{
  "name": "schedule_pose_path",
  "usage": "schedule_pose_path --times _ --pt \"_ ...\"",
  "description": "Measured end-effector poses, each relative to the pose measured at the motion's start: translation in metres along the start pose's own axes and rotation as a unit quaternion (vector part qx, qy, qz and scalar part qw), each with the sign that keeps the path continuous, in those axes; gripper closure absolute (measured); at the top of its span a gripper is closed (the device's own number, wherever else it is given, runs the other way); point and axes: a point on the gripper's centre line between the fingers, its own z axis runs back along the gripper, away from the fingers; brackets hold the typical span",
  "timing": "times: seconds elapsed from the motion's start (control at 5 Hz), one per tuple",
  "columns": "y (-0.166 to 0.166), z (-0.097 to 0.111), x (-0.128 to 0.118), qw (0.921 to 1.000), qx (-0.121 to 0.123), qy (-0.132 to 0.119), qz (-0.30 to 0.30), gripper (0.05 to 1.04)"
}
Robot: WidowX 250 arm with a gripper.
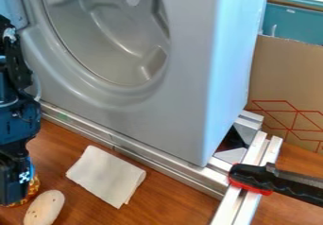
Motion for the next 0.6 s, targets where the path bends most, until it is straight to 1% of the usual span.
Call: schedule_pose_path --times 0.2,0.4,0.6 --pt "-0.001 -0.003 -0.001 1.0000 -0.004 0.005 0.002 0.083" --pt "-0.007 0.001 -0.010 0.9994 0.011 -0.017 0.026 0.083" --pt "-0.009 0.005 -0.020 0.9972 0.035 -0.035 0.056 0.083"
